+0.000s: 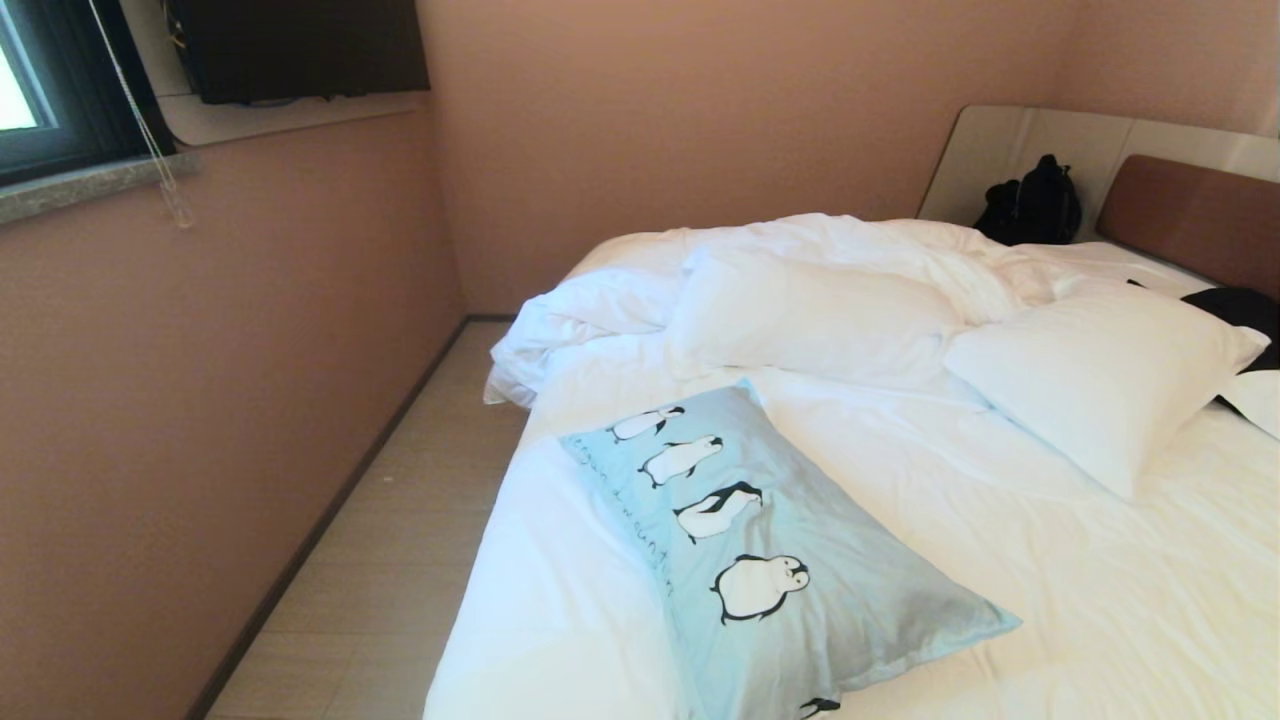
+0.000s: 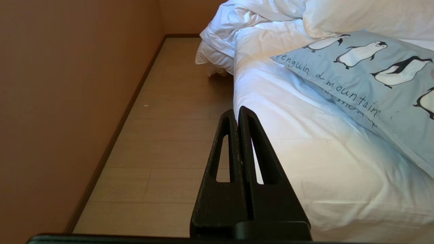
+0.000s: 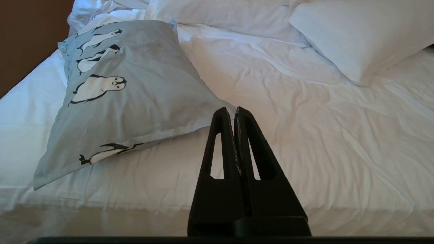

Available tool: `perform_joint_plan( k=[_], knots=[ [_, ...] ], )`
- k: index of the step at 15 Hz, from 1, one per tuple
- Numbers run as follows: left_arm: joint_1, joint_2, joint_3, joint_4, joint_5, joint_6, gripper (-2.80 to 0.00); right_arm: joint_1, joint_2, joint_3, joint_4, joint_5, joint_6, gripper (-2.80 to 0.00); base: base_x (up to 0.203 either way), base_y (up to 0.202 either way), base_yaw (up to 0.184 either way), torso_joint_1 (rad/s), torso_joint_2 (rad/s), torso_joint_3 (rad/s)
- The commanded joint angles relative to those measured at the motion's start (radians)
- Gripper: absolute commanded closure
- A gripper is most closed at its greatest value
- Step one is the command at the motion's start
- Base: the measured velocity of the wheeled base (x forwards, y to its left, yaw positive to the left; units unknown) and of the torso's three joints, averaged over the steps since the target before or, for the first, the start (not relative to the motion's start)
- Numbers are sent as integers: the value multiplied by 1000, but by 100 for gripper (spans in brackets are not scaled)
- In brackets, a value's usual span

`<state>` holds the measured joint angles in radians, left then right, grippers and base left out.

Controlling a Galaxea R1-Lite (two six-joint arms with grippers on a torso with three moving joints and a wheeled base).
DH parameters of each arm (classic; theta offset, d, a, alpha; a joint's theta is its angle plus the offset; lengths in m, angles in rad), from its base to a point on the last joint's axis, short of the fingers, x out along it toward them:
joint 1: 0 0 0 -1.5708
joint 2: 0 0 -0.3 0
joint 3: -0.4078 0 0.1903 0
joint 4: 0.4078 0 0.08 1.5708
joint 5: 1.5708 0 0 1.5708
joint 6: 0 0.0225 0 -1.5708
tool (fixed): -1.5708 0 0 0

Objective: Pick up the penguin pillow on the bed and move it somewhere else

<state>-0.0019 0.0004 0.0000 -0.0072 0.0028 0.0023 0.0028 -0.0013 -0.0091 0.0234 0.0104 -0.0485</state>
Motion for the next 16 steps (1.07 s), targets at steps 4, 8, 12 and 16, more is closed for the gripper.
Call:
perform_joint_plan(
  k=[4,8,12,16],
  knots=[
    [0,0,0,0,0,0,0,0,1,0,0,0,-1,0,0,0,0,0,0,0],
    [0,1,0,0,0,0,0,0,1,0,0,0,1,0,0,0,0,0,0,0],
    [0,0,0,0,0,1,0,0,0,0,0,0,-1,0,0,0,0,0,0,0],
    [0,0,0,0,0,0,0,0,0,0,0,0,1,0,0,0,0,0,0,0]
  ],
)
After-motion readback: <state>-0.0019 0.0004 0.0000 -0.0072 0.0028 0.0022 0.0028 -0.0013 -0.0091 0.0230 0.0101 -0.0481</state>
